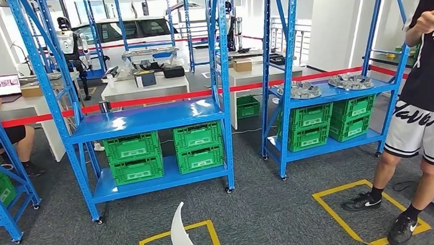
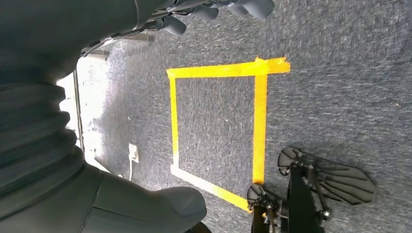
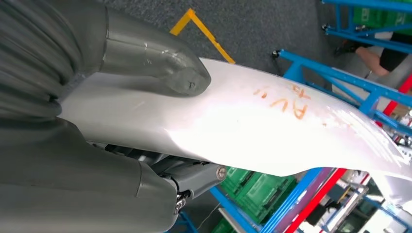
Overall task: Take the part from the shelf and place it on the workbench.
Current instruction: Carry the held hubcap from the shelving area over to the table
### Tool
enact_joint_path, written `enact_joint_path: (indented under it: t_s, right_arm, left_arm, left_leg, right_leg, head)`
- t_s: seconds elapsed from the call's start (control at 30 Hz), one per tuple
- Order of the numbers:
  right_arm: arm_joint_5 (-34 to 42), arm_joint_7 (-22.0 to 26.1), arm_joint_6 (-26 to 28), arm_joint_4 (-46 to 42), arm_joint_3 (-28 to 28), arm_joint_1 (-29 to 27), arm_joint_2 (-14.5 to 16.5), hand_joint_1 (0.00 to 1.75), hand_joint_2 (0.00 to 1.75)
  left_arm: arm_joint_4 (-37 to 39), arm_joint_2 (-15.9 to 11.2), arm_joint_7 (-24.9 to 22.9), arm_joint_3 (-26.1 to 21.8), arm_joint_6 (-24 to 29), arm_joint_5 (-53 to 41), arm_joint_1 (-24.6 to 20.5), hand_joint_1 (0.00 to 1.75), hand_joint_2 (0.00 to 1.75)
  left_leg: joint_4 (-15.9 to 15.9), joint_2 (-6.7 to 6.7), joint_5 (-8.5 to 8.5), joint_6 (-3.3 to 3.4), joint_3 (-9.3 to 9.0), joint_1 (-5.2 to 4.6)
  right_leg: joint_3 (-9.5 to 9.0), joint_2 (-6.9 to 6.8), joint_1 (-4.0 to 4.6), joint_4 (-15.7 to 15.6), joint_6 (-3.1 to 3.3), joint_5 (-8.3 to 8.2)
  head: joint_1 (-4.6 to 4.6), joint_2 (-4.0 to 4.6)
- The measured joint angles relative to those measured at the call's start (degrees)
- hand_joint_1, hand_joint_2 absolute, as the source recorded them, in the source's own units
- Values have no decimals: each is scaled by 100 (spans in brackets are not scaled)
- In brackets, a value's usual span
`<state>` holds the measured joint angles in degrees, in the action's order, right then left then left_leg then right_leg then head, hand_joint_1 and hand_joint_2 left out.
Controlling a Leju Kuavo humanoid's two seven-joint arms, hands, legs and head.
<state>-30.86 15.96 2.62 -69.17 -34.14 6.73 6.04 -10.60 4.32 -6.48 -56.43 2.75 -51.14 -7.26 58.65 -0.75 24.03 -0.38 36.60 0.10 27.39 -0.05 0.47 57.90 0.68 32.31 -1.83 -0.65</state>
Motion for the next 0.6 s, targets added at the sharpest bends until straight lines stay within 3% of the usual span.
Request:
enact_joint_path:
  t_s: [0.07,0.1,0.17,0.23,0.27,0.3,0.33,0.4,0.47,0.5,0.53,0.6]
  right_arm:
    - [-2,-29,-6,-28,0,-24,-21,175,175]
    - [1,-46,-15,-40,0,-36,-30,175,175]
    - [16,-86,-34,-80,0,-65,-38,175,175]
    - [59,-125,-81,-112,0,-104,-55,175,175]
    - [85,-133,-109,-116,0,-129,-68,175,175]
    - [114,-138,-133,-116,0,-158,-82,175,175]
    - [142,-139,-145,-117,0,-186,-97,175,175]
    - [200,-139,-145,-139,0,-234,-120,175,175]
    - [250,-135,-140,-190,1,-262,-134,175,175]
    - [267,-133,-139,-213,2,-271,-140,175,175]
    - [285,-131,-139,-229,2,-279,-146,175,175]
    - [321,-124,-143,-257,2,-302,-169,175,175]
  left_arm:
    - [3,7,-32,0,6,1,18,0,175]
    - [6,11,-30,-1,-17,11,30,0,175]
    - [11,20,1,-3,-119,52,66,0,175]
    - [16,27,8,-6,-207,89,109,0,175]
    - [18,31,-17,-9,-217,102,129,0,175]
    - [19,36,-53,-14,-221,114,150,0,175]
    - [21,43,-101,-20,-222,119,168,0,175]
    - [22,55,-196,-27,-223,84,199,0,175]
    - [21,67,-260,-28,-228,36,221,0,175]
    - [21,74,-273,-28,-229,25,227,0,175]
    - [22,83,-271,-29,-229,21,231,0,175]
    - [25,103,-236,-32,-229,25,234,0,175]
  left_leg:
    - [-30,0,-88,-75,19,14]
    - [-5,10,-45,-110,59,21]
    - [302,36,330,-169,196,33]
    - [981,49,850,-217,363,42]
    - [1300,49,962,-231,411,46]
    - [1514,51,951,-235,404,46]
    - [1518,59,830,-228,304,46]
    - [938,177,595,-174,-198,45]
    - [123,371,644,-106,-779,39]
    - [-123,424,712,-82,-931,31]
    - [-221,404,747,-61,-972,22]
    - [-246,282,713,4,-932,36]
  right_leg:
    - [52,-3,5,-67,75,-63]
    - [102,-8,-2,-86,121,-118]
    - [221,-16,-27,-126,197,-248]
    - [361,-10,-22,-125,224,-367]
    - [430,-3,-18,-119,221,-422]
    - [506,11,-13,-110,212,-478]
    - [574,33,-10,-96,199,-530]
    - [706,95,-12,-54,163,-624]
    - [805,162,-3,-11,116,-702]
    - [834,198,-1,0,86,-740]
    - [855,243,4,0,53,-777]
    - [899,309,0,31,-12,-803]
  head:
    - [1,2]
    - [1,3]
    - [-7,5]
    - [-13,3]
    - [-14,3]
    - [-14,3]
    - [-14,3]
    - [-12,3]
    - [-10,3]
    - [-9,3]
    - [-8,3]
    - [-7,3]
